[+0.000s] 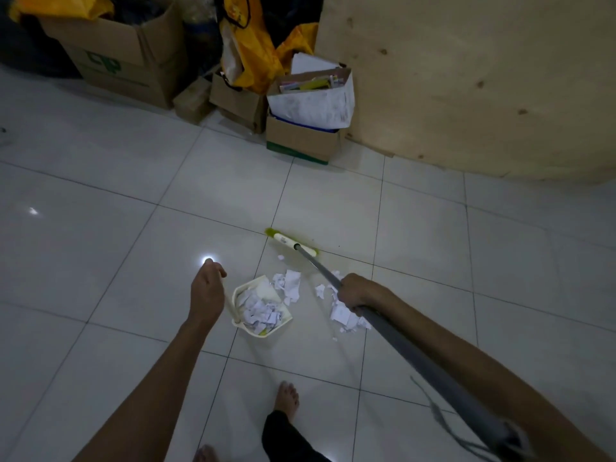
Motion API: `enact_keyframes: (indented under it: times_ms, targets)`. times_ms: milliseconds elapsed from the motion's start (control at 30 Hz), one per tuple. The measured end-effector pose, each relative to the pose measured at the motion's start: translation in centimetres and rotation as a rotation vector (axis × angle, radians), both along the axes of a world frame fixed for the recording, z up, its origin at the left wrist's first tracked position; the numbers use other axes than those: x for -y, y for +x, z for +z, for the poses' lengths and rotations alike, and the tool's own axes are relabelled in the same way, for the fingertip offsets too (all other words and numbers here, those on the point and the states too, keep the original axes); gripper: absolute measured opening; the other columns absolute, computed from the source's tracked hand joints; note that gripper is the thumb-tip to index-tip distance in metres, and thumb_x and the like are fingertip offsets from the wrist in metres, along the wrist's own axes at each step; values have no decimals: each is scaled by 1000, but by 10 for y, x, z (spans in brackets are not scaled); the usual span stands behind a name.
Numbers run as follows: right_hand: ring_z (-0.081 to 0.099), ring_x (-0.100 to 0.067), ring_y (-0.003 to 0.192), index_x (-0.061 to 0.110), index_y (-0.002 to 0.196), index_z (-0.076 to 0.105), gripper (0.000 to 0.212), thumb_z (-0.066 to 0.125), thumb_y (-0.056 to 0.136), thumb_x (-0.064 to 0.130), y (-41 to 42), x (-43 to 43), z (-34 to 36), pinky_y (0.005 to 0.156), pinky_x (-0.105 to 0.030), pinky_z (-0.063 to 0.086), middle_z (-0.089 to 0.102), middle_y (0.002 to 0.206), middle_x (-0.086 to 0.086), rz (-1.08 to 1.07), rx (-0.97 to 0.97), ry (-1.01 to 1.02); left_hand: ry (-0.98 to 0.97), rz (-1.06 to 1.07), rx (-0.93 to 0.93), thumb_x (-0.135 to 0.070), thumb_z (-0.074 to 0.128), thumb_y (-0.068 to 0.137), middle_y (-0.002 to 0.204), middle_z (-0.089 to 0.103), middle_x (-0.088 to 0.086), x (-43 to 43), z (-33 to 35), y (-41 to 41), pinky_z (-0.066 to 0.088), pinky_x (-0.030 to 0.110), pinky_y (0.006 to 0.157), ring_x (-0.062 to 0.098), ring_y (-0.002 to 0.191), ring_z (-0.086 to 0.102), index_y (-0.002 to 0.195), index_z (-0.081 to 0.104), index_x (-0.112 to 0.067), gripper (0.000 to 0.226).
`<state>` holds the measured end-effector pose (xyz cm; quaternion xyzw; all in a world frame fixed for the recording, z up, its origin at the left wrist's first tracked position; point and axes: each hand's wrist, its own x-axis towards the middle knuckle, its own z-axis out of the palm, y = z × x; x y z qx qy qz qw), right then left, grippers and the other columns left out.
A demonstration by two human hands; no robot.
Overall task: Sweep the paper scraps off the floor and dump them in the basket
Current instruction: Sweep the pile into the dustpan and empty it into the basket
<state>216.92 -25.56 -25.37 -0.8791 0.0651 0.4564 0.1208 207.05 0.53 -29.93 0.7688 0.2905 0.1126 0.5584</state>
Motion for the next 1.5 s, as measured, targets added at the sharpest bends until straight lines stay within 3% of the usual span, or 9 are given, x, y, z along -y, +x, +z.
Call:
enact_keyframes:
  times_ms: [100, 200, 400, 633, 867, 1000, 1067, 1300, 1500]
  targets:
    - [63, -24, 77, -5, 116, 56, 59, 67, 62, 16, -10, 1, -32, 69, -30, 53, 66, 99, -14, 3, -39, -53, -2, -16, 16, -44, 18, 88, 78, 52, 19, -5, -3, -4, 36, 31, 64, 23, 72, 47, 83, 53, 6, 62]
    - [56, -18, 60, -2, 92, 62, 13, 59, 79, 0, -26, -5, -24, 56, -23, 45, 62, 79, -14, -105, -163, 13, 6, -24, 17, -45, 18, 88, 76, 51, 17, -1, -2, -1, 36, 32, 68, 22, 72, 47, 82, 52, 7, 63]
    - [38, -10, 32, 6, 80, 44, 16, 39, 95, 5, -41, 4, 7, 35, -14, 31, 42, 52, -5, -452, -351, 143, 20, -35, -36, -21, 23, 102, 75, 51, 15, 17, 3, 8, 36, 27, 62, 23, 74, 47, 81, 52, 8, 46]
    - [34, -3, 29, 10, 136, 33, 41, 35, 96, 6, -39, 34, 61, 29, -13, 27, 41, 48, 2, -570, -407, 309, 22, -23, -31, -42, 18, 94, 75, 53, 14, 7, -1, 0, 37, 33, 67, 24, 72, 49, 81, 54, 3, 60]
    - [39, -10, 34, 1, 128, 46, 37, 44, 92, 5, -33, 17, 45, 36, -16, 33, 46, 61, -8, -314, -218, 166, 34, 2, -43, -33, 19, 98, 76, 52, 14, -3, 1, -13, 37, 34, 68, 25, 73, 48, 81, 54, 4, 54]
    - [50, -17, 52, 10, 79, 55, 7, 54, 84, 5, -37, -9, 26, 50, -27, 44, 60, 73, -11, -60, -91, 96, 15, 29, -54, -34, 20, 99, 77, 53, 15, -8, -2, -24, 38, 34, 68, 24, 74, 49, 82, 54, 3, 54]
    - [47, -15, 57, 17, 65, 44, 25, 50, 87, 7, -44, -19, 19, 58, -28, 46, 51, 69, -4, 8, -65, 87, 9, 42, -50, -37, 19, 97, 78, 53, 17, -10, -3, -32, 38, 31, 64, 24, 73, 49, 82, 55, 2, 55]
    - [45, -12, 52, 16, 65, 44, 26, 51, 90, 10, -55, -32, 23, 48, -23, 38, 49, 63, -2, 108, -150, 105, 14, 48, -25, -57, 16, 81, 80, 55, 24, -8, -3, -45, 38, 32, 65, 25, 72, 49, 81, 54, 2, 71]
    - [36, -8, 28, 9, 80, 43, 17, 39, 96, 8, -52, -7, 45, 33, -12, 27, 42, 45, -2, -191, -411, 100, 43, 4, -8, -52, 17, 79, 72, 48, 16, 8, 3, -39, 34, 33, 61, 23, 68, 44, 78, 52, 7, 69]
